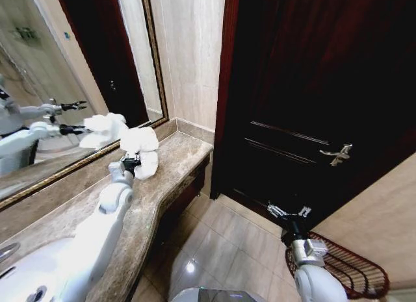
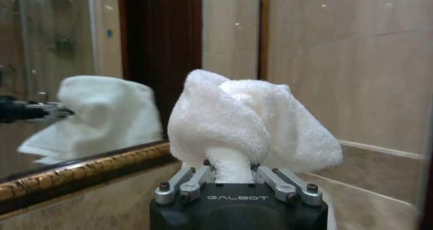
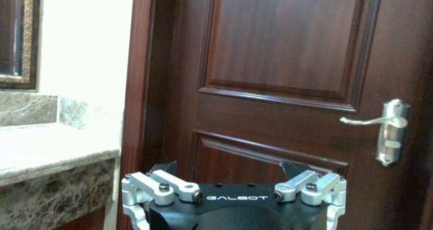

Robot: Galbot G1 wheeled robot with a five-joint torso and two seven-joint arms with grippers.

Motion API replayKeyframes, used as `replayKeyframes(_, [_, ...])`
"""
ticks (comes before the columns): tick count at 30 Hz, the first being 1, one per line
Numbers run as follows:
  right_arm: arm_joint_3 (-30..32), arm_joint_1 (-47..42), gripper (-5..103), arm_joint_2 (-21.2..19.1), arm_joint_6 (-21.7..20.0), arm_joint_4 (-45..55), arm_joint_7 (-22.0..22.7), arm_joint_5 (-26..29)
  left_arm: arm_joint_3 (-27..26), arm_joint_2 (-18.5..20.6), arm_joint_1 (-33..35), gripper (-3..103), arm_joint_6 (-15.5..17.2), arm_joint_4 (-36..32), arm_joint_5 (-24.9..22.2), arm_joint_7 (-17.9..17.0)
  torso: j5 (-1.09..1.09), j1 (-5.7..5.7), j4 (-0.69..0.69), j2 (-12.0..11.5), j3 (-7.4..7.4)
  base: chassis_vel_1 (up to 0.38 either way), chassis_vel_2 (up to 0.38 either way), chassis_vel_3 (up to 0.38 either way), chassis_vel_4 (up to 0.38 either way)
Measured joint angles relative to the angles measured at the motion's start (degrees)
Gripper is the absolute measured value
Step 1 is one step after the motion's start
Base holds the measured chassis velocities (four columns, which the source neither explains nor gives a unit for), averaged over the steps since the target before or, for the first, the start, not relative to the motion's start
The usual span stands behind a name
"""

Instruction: Discard the used towel into the hamper.

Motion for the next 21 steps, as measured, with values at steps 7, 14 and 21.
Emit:
replayKeyframes(7, [0.9, 0.3, 100, -1.4, -1.7, 2.2, -0.3, 2.4, -4.0, -4.0, 14.1, 21, -3.0, -11.4, 4.6, 4.7, 0.01, 0.00, 0.03, 0.0, 0.00, 0.000, 0.000, 0.000, 0.000])
replayKeyframes(14, [1.4, 0.4, 100, -2.4, -2.4, 3.2, -1.0, 3.7, -8.4, -9.0, 24.8, 21, -10.9, -13.5, 10.1, 11.6, 0.01, 0.00, 0.04, 0.0, 0.00, 0.000, 0.000, 0.000, 0.000])
replayKeyframes(21, [2.6, -0.2, 100, -3.1, -3.3, 4.0, -2.7, 5.0, -11.0, -13.7, 32.9, 21, -17.6, -16.2, 10.3, 16.3, 0.01, 0.00, 0.03, 0.0, 0.00, 0.000, 0.000, 0.000, 0.000])
